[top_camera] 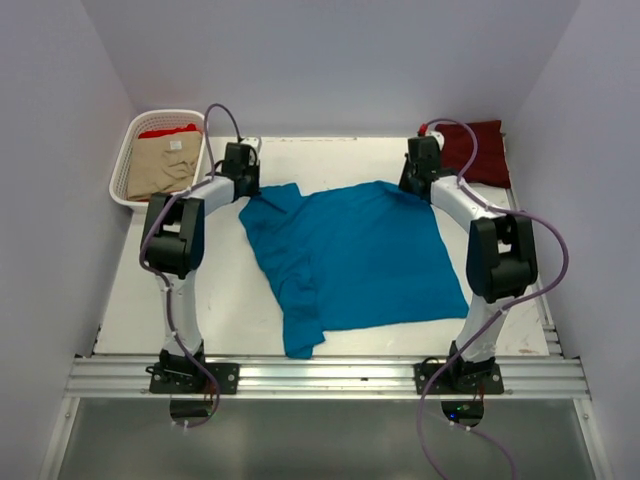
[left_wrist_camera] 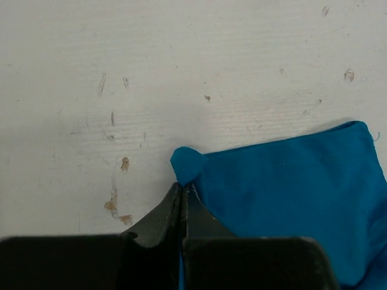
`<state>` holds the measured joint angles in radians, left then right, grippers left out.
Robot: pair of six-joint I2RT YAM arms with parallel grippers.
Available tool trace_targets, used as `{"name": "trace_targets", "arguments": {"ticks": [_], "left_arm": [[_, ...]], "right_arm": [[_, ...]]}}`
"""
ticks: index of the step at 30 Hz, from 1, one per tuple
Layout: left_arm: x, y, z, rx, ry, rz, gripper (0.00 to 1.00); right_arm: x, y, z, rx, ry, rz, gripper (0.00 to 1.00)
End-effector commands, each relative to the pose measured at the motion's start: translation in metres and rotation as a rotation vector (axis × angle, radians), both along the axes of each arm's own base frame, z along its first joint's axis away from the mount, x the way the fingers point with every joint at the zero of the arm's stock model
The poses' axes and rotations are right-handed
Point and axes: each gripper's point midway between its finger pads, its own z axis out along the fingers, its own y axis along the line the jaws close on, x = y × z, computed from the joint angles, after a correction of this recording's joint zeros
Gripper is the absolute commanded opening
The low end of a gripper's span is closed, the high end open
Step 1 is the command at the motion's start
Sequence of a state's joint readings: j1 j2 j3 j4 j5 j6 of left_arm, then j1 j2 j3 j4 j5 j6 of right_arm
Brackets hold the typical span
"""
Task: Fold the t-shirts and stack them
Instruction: Flatten the tshirt out
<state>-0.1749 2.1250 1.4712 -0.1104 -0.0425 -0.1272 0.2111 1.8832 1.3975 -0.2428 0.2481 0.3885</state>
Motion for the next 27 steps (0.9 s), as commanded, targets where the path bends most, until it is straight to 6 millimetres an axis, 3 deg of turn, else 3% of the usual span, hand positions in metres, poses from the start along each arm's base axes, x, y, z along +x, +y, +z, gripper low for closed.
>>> {"name": "trace_targets", "arguments": {"ticks": [1,4,5,9,10,11,16,22,27], "left_arm": [[0.031,0.007,0.018,0.017,-0.094,0.027,0.00],[0.044,0.007,0.022,0.020,-0.113,0.035,0.00],[0.054,0.006,0.034,0.018,-0.138,0.041,0.00],[0.082,-0.001,0.050,-0.001,-0.174,0.038,0.00],[0.088,-0.002,0.041,-0.001,-0.165,0.039,0.00],[0.101,-0.005,0.060,-0.013,-0.202,0.036,0.00],[0.132,-0.012,0.076,-0.026,-0.252,0.021,0.00],[0.152,-0.010,0.071,-0.034,-0.298,0.036,0.00],[0.161,-0.004,0.059,-0.034,-0.305,0.061,0.00]], "right_arm": [[0.026,-0.006,0.021,-0.027,-0.093,-0.043,0.00],[0.034,-0.015,0.024,-0.067,-0.095,-0.094,0.00],[0.038,-0.017,0.030,-0.073,-0.102,-0.110,0.00],[0.050,-0.033,0.033,-0.130,-0.130,-0.213,0.00],[0.053,-0.034,0.031,-0.137,-0.130,-0.221,0.00],[0.059,-0.034,0.038,-0.142,-0.141,-0.229,0.00],[0.079,-0.034,0.028,-0.167,-0.127,-0.233,0.00],[0.100,-0.034,0.032,-0.183,-0.148,-0.246,0.00],[0.100,-0.048,0.029,-0.235,-0.162,-0.329,0.00]]}}
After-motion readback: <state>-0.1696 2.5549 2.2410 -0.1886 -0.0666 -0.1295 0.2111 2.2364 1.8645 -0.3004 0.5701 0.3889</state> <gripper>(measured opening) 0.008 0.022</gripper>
